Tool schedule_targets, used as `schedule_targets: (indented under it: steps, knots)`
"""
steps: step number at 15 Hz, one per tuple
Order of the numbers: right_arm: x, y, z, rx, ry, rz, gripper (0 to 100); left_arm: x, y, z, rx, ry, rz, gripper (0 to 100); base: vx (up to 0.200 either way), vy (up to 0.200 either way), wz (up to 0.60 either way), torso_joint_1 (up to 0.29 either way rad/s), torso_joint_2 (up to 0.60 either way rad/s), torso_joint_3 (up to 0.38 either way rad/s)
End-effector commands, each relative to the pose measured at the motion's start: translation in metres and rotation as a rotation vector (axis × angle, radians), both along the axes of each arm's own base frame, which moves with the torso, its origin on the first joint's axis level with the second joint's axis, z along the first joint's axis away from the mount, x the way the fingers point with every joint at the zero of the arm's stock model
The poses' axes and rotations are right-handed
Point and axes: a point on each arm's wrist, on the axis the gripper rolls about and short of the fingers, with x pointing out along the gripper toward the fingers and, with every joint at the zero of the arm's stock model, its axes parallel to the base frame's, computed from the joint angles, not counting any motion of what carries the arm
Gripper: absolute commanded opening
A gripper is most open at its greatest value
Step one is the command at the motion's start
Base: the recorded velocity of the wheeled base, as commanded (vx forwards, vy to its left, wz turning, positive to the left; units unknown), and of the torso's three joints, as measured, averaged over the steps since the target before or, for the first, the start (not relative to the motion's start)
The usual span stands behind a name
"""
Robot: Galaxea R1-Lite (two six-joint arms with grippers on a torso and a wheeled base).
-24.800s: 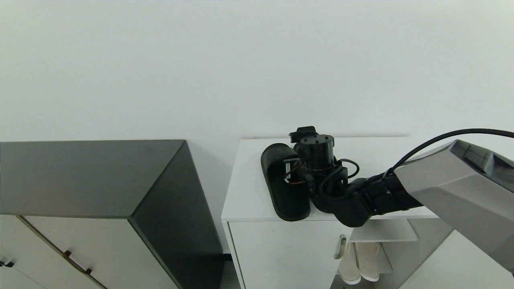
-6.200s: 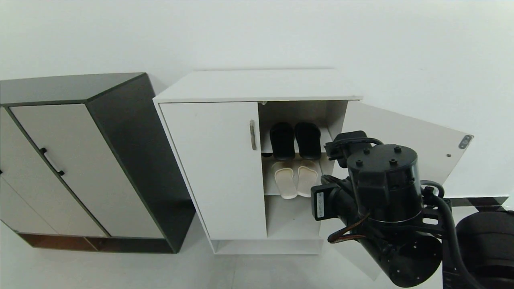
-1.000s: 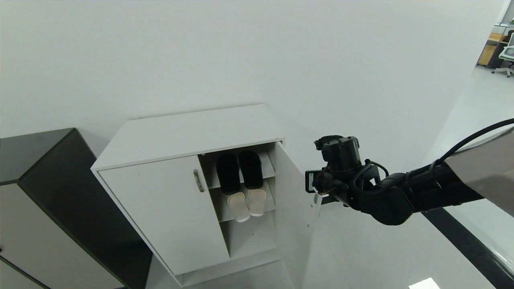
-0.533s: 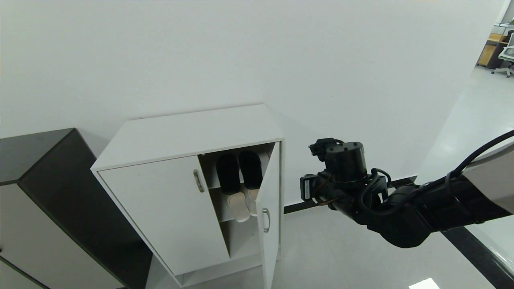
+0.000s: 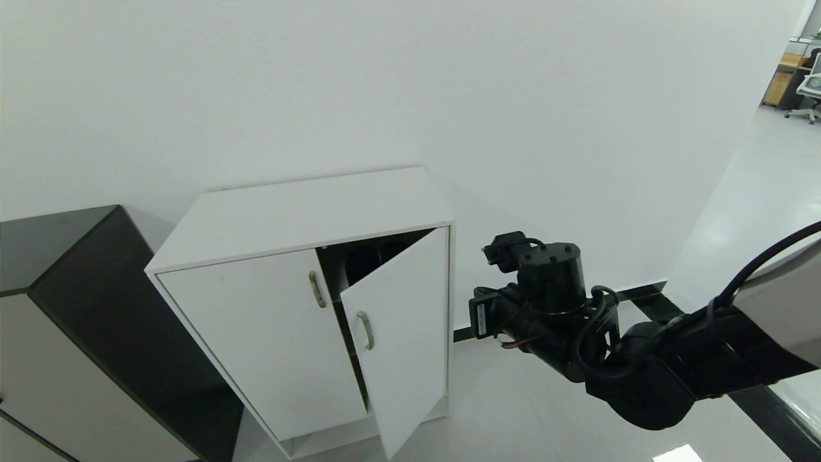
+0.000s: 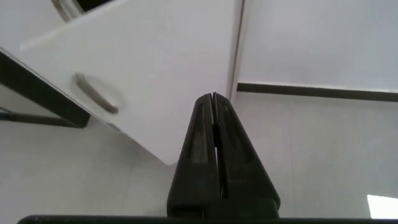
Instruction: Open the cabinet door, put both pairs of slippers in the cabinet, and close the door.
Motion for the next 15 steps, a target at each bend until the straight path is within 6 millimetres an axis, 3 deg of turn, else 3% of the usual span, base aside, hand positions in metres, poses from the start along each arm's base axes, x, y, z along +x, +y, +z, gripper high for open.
schedule_targets:
  steps: [1, 5, 10, 15]
  knots:
    - [-0.004, 0.001, -0.004, -0.012, 0.011, 0.012, 0, 0.000, 0.000, 0.000, 0.000, 0.001, 0.000, 0, 0.000, 0.000, 0.60, 0.002, 0.00, 0.012]
    - [-0.004, 0.003, -0.007, -0.016, 0.017, 0.018, 0, 0.000, 0.000, 0.000, 0.000, 0.001, -0.001, 0, 0.000, 0.000, 0.60, 0.002, 0.00, 0.002]
    - [-0.007, 0.000, -0.021, -0.013, 0.026, 0.044, 0, 0.000, 0.000, 0.000, 0.000, 0.001, 0.000, 0, 0.000, 0.000, 0.00, 0.000, 0.00, 0.000]
    - [-0.028, -0.019, -0.056, -0.019, 0.026, 0.211, 0, 0.000, 0.000, 0.000, 0.000, 0.001, -0.001, 0, 0.000, 0.000, 0.00, 0.000, 0.00, 0.000]
